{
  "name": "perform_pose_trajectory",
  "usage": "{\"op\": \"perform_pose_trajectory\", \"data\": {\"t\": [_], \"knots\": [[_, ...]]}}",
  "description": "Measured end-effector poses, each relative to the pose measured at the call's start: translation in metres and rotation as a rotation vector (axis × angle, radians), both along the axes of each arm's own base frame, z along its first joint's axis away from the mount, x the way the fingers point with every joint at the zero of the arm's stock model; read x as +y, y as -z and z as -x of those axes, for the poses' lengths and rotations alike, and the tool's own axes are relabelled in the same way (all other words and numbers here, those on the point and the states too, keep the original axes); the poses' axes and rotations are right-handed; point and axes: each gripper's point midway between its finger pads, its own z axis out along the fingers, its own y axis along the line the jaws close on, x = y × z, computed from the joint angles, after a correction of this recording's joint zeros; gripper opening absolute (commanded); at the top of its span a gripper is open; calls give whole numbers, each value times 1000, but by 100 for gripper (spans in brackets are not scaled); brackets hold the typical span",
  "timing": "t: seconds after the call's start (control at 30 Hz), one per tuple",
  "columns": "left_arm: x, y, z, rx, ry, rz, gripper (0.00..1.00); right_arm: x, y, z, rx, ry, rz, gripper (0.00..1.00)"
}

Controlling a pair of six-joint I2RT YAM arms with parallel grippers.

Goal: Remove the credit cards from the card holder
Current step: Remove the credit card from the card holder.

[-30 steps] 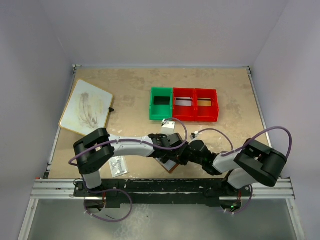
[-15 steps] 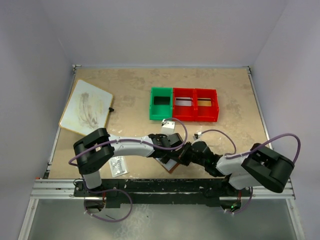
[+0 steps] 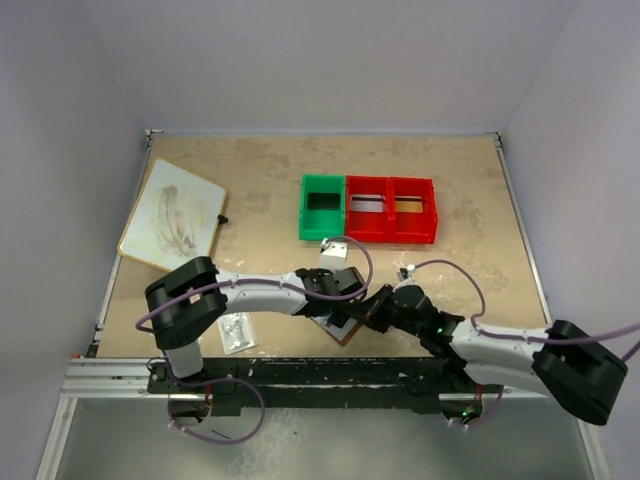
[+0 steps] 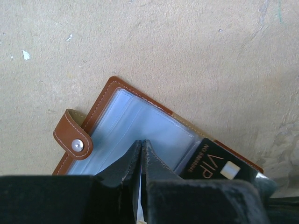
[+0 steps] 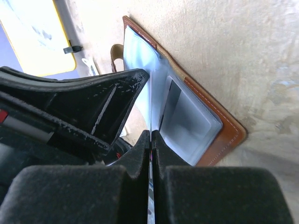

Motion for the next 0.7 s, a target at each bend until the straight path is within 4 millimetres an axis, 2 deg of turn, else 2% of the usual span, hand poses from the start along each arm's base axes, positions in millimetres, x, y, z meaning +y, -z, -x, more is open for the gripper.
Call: {"op": "perform_pose_trajectory", "data": {"t": [0.33,0.53,0.6,0.7], "knots": [[12,-2,3,0,-20,-21,0,-27,-9,3,-44,72,16,0],[27,-2,5,0,-33,-80,12,-41,-9,-2,-101,101,81,0],[34,-4,5,-5,-39,-103,13,-45,-15,-6,-137,108,102,0],[40,-12,4,-21,-47,-115,13,-50,-34,-15,-211,129,124,0]]}}
